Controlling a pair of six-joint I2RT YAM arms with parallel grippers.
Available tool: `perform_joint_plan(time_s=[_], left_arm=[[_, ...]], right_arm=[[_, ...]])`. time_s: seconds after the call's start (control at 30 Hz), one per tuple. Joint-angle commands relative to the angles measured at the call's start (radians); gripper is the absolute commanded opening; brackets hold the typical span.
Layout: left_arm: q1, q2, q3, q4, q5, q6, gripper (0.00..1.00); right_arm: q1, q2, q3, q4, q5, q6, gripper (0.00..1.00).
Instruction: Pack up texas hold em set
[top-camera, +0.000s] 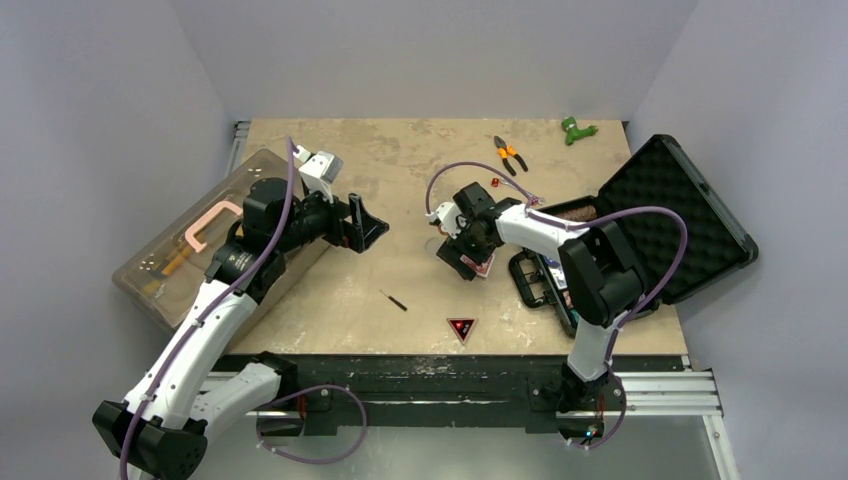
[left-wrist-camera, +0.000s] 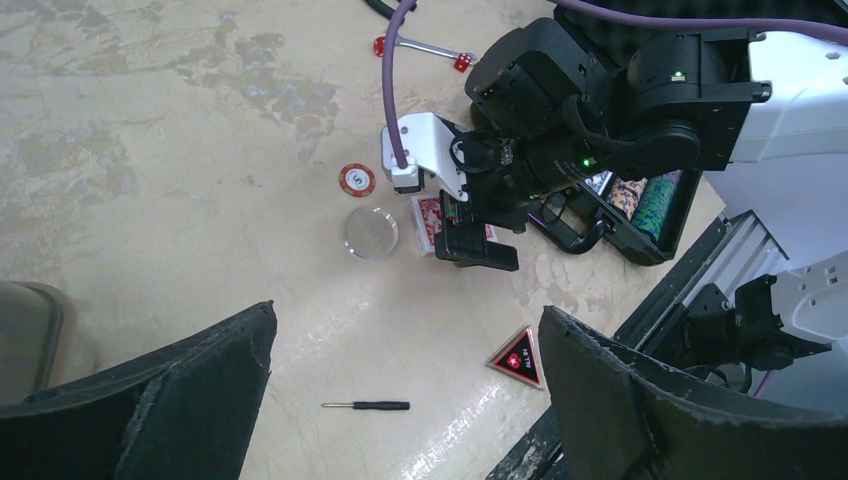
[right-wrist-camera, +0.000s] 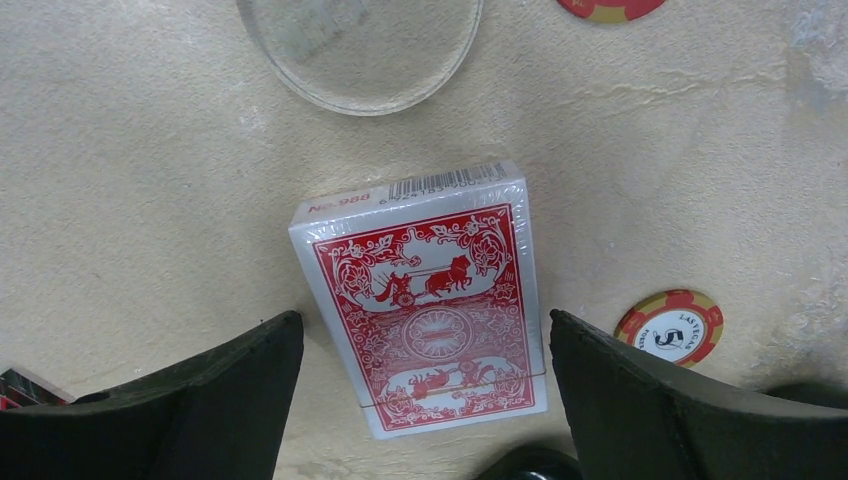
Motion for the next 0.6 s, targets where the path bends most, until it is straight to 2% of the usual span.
perform_joint_plan(time_s=[0.0,0.23,0.57], left_arm=[[-0.008,-0.004,0.0,0.03,-0.007,0.027,1.0],[-0.008,-0.008,0.001,0.027,-0.011,0.031,1.0],[-0.008,-0.008,0.002,0.027,-0.006,0.029,1.0]], right_arm=[[0.003,-0.002,0.037,-0.011,0.019,-0.029,0.88],[0.007,-0.005,0.032,0.008,0.024,-0.028,0.82],[0.028,-0.001,0.023,0.048,0.076,-0.032,0.83]])
